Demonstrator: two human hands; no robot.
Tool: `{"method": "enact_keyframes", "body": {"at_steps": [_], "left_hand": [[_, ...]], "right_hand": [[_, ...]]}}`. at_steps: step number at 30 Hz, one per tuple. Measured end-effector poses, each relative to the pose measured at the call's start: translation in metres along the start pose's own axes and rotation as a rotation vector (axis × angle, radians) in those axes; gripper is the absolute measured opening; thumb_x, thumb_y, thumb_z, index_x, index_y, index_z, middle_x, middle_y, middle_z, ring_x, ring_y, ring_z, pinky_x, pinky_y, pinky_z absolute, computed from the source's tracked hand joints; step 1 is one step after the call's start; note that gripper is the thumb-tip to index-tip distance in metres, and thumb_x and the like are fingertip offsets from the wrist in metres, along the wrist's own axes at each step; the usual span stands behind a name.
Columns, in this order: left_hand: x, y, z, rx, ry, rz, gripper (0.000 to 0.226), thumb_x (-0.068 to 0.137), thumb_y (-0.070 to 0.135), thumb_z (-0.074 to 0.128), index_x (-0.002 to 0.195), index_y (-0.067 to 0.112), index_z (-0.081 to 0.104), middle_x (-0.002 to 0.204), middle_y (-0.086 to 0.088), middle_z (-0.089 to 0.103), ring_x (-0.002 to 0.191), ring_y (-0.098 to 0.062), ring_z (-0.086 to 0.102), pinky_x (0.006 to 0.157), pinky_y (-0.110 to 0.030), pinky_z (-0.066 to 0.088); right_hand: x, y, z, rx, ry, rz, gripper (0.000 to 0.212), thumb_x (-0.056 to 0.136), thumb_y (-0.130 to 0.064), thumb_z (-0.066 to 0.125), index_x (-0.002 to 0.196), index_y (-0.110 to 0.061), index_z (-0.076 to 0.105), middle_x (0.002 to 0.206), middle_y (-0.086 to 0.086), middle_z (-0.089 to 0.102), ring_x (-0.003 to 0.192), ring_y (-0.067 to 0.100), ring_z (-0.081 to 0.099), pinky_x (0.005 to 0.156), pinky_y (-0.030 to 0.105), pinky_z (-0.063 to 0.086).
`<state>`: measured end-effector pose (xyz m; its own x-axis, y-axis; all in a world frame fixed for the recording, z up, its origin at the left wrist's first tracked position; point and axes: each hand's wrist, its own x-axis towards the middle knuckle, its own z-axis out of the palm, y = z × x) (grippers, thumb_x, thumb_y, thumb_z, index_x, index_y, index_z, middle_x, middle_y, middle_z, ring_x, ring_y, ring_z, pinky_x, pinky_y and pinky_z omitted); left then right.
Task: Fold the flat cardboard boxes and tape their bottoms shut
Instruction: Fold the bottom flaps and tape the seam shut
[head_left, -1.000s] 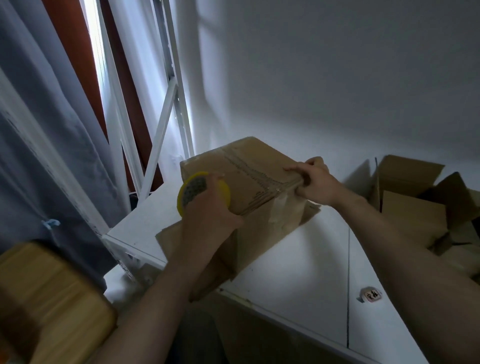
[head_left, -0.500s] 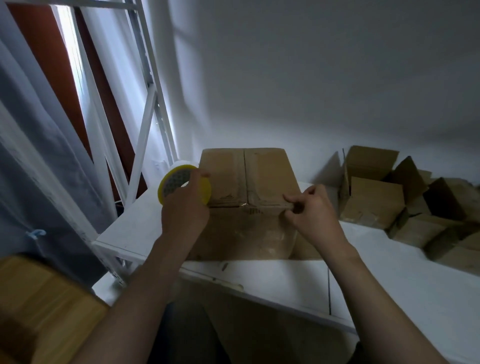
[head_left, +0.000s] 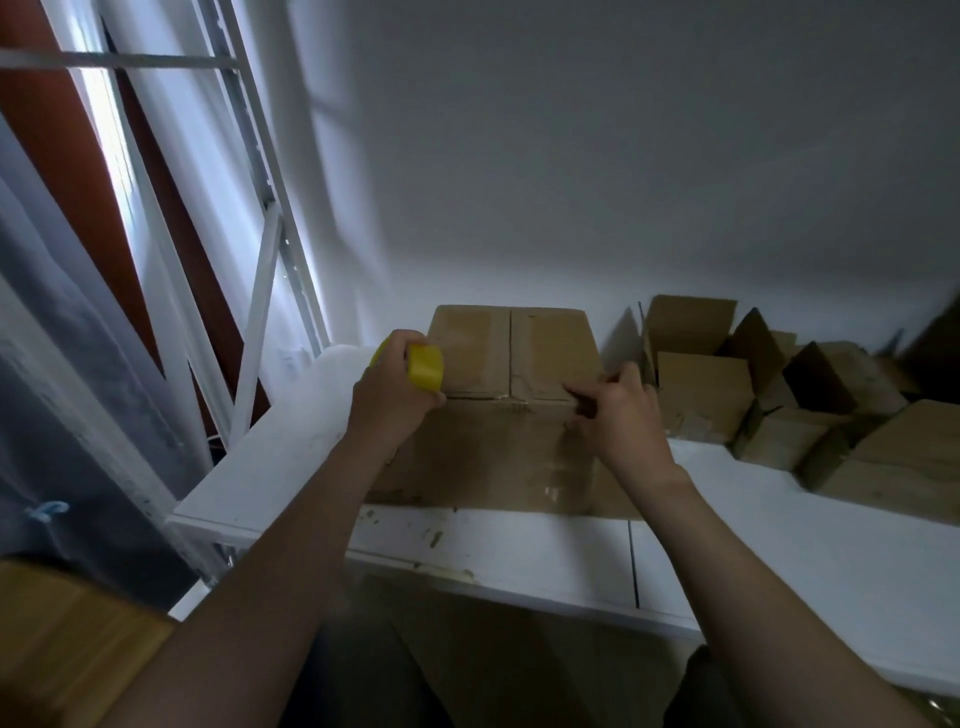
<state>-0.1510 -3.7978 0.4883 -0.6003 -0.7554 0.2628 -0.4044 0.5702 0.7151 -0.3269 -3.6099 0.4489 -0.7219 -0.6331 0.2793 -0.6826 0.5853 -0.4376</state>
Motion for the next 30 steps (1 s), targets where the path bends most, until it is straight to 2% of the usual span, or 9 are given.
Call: {"method": "enact_keyframes", "body": {"at_steps": [3,7,11,15,18,21,25,27,30], "left_hand": [[-0.003,0.005,-0.006,-0.077,0.015,-0.009,0.071,0.074,0.02,0.089,0.129,0.029,0.046,0.112,0.005,0.056,0.095,-0.018,0.058,0.065,-0.024,0.048],[-0.019,0.023,-0.017,-0.223,0.016,-0.051,0.063,0.082,0.027,0.082,0.135,0.029,0.049,0.116,0.006,0.056,0.097,-0.014,0.057,0.069,-0.026,0.048],[-0.037,0.046,-0.019,-0.455,-0.132,-0.202,0.044,0.091,0.034,0.069,0.134,0.029,0.059,0.133,-0.002,0.057,0.117,-0.025,0.058,0.1,-0.046,0.052],[-0.056,0.062,-0.012,-0.746,-0.287,-0.275,0.032,0.092,0.039,0.064,0.122,0.028,0.065,0.123,-0.011,0.068,0.105,-0.026,0.069,0.089,-0.044,0.055],[-0.064,0.066,-0.007,-0.716,-0.246,-0.253,0.03,0.093,0.036,0.063,0.123,0.032,0.067,0.119,-0.002,0.069,0.109,-0.022,0.067,0.091,-0.043,0.055],[-0.069,0.066,-0.004,-0.571,-0.072,-0.145,0.02,0.092,0.032,0.067,0.111,0.031,0.074,0.118,0.0,0.066,0.106,-0.015,0.064,0.077,-0.025,0.051],[-0.067,0.072,0.001,-0.519,0.038,-0.114,0.012,0.089,0.026,0.073,0.1,0.023,0.072,0.105,0.003,0.071,0.101,-0.014,0.066,0.078,-0.024,0.051],[-0.061,0.073,0.002,-0.527,0.052,-0.138,0.022,0.087,0.029,0.076,0.104,0.021,0.066,0.102,0.0,0.07,0.096,-0.014,0.067,0.076,-0.027,0.052],[-0.057,0.076,0.0,-0.481,0.009,-0.092,0.025,0.088,0.029,0.076,0.11,0.02,0.07,0.099,0.005,0.072,0.095,-0.009,0.066,0.073,-0.023,0.049]], "right_hand": [[0.002,0.0,-0.004,-0.048,-0.044,-0.023,0.042,0.096,-0.02,0.066,0.136,-0.033,0.063,0.124,0.007,0.043,0.111,0.038,0.044,0.107,0.046,0.042],[-0.003,-0.013,-0.022,-0.113,-0.114,-0.089,0.037,0.095,-0.04,0.065,0.132,-0.032,0.065,0.129,0.004,0.05,0.12,0.036,0.038,0.107,0.048,0.042],[-0.026,-0.046,-0.045,0.328,-0.075,-0.198,0.055,0.087,-0.063,0.064,0.133,-0.033,0.063,0.114,-0.011,0.066,0.117,0.017,0.054,0.096,0.034,0.048],[-0.048,-0.068,-0.047,0.541,-0.203,-0.18,0.082,0.078,-0.056,0.079,0.146,-0.04,0.036,0.1,-0.022,0.054,0.094,0.003,0.059,0.077,0.024,0.05],[-0.054,-0.061,-0.047,0.611,-0.091,-0.185,0.069,0.081,-0.037,0.083,0.134,-0.035,0.038,0.094,-0.014,0.055,0.082,0.002,0.059,0.063,0.019,0.048],[-0.054,-0.053,-0.054,0.575,-0.028,-0.285,0.056,0.08,-0.035,0.083,0.12,-0.036,0.044,0.101,-0.02,0.055,0.092,-0.008,0.055,0.065,0.012,0.046],[-0.053,-0.046,-0.065,0.422,0.024,-0.429,0.053,0.081,-0.032,0.081,0.12,-0.039,0.047,0.11,-0.022,0.056,0.095,0.002,0.055,0.072,0.026,0.05],[-0.051,-0.042,-0.071,0.301,0.036,-0.499,0.054,0.081,-0.028,0.08,0.123,-0.039,0.048,0.117,-0.019,0.058,0.101,0.006,0.056,0.076,0.034,0.053],[-0.046,-0.035,-0.08,0.262,0.013,-0.574,0.055,0.082,-0.027,0.078,0.128,-0.036,0.05,0.127,-0.015,0.058,0.111,0.009,0.056,0.084,0.032,0.051]]}}
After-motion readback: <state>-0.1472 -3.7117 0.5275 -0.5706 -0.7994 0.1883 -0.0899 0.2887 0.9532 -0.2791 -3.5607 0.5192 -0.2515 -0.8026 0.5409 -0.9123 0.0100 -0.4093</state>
